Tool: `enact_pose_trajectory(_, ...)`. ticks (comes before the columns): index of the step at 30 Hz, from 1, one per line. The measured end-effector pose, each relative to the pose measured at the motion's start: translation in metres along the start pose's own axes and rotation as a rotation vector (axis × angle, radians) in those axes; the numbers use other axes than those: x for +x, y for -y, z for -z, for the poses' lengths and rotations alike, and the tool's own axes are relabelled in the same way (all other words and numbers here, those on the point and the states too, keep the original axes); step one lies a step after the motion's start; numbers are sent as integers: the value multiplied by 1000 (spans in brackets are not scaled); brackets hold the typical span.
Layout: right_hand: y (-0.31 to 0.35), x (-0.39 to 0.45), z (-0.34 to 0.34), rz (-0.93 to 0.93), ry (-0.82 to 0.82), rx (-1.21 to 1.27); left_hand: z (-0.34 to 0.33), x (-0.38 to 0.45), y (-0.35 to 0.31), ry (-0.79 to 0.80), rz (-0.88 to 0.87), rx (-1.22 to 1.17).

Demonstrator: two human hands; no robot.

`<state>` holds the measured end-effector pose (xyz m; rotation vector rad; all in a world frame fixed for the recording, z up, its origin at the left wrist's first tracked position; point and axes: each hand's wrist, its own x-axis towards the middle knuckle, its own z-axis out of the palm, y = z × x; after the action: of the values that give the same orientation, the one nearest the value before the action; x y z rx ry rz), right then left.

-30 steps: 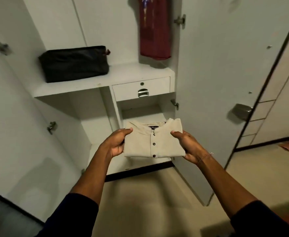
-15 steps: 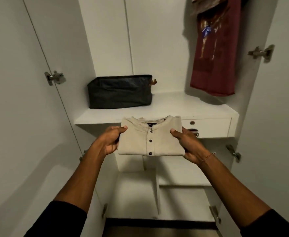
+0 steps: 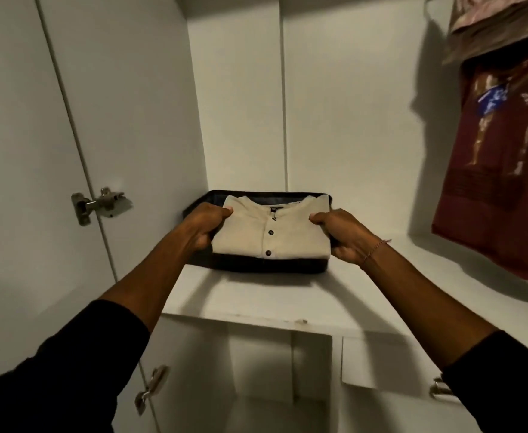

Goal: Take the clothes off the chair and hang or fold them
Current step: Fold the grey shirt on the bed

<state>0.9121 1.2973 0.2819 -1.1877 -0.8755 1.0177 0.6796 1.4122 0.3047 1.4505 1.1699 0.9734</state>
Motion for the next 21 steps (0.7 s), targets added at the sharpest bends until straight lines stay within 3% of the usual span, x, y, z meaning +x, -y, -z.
enact_pose_trajectory(9,30,182,-45,32,-84,-439,25,182,-27,-66,-29,243)
enact_pose_trajectory(12,24,241,-58,-43,-68,-567,26,244,-23,-72,-6,391)
enact_pose_trajectory(21,-39,346,-90,-445,193,-865,19,343,20,297,354,822)
